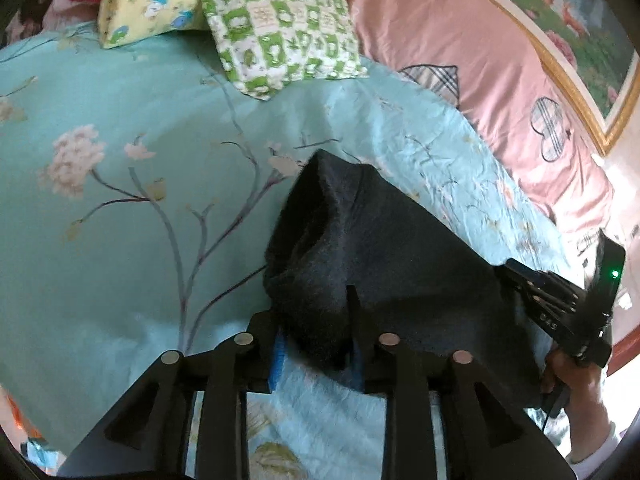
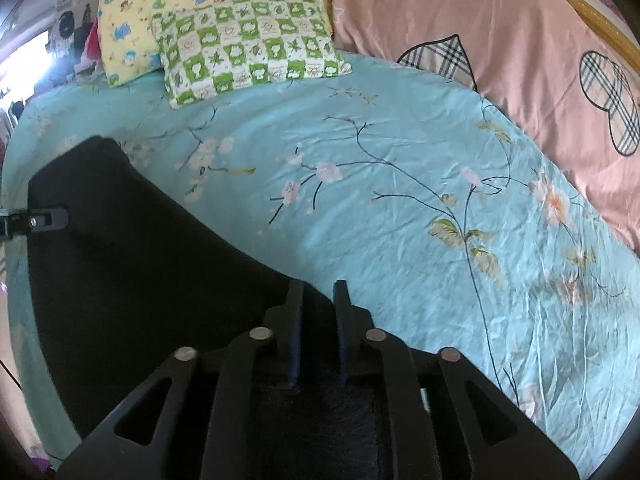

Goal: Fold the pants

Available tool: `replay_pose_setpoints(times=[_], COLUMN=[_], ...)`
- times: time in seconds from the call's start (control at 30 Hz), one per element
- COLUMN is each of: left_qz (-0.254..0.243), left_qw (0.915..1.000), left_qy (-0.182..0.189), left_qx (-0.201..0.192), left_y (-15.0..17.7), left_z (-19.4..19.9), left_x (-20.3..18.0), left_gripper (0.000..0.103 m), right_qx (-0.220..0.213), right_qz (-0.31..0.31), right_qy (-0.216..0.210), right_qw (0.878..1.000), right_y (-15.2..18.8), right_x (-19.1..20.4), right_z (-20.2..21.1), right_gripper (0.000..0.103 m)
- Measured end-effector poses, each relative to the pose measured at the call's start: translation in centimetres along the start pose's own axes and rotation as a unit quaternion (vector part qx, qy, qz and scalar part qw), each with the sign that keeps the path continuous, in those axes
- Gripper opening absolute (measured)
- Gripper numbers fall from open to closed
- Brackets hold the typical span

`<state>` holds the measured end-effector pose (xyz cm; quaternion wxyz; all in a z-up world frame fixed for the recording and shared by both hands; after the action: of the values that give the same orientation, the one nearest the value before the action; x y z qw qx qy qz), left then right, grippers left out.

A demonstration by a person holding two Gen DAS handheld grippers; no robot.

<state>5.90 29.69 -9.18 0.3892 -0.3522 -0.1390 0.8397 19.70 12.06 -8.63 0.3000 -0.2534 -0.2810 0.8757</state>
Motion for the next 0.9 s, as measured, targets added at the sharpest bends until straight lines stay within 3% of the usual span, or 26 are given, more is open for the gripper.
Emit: replay_pose_setpoints(times=[0.03, 0.1, 0.27, 0.37, 0.53, 0.9], left_qz=[0.005, 0.010, 0.011, 0.017, 0.007, -0.046], left_qw=[1.0000, 0.9999, 0.9986, 0.9981, 0.9988, 0.9985], left_qy=[-0.002, -0.010, -0.029, -0.020, -0.008, 0.028], left_qx=[-0.001, -0.009, -0.043, -0.055, -0.049, -0.010], left_y=[-0.1, -0.3, -0.6, -0.8, -0.3, 3.0], left_z=[0.3, 1.3, 4.4, 6.3, 7.0, 5.4], left_x=[0.1, 0.3, -0.1, -0.6, -2.4, -8.5], left_gripper=[0.031, 0.037, 0.037, 0.039, 0.043, 0.048], right_qx=[-0.001, -0.009, -0.023, -0.033, -0.045, -0.038], right_qz=[-0.012, -0.034, -0.090, -0.124, -0.163, -0.223], right_qy=[0.001, -0.012, -0.033, -0.041, -0.048, -0.038], right_qw=[1.000, 0.999, 0.995, 0.991, 0.984, 0.973], right_y=[0.0, -0.1, 0.5, 1.5, 3.7, 9.7], right_x=[-0.4, -0.8, -2.2, -2.8, -3.1, -3.5], right_z=[0.5, 1.5, 4.7, 6.7, 9.7, 13.4], right_gripper=[0.033, 0.033, 0.034, 0.036, 0.046, 0.047])
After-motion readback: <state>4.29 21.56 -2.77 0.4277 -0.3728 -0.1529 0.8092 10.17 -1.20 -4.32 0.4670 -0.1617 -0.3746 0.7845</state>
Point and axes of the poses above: each gripper's, at about its wrist camera, not at the fingertips, and z roughly against the way its jaws point, x to its left, y to its underside, the point moved 8 cm from there along -z, roughly the way its jaws point, and after that the axes turned 11 degrees about z, right-handed, at the moved point
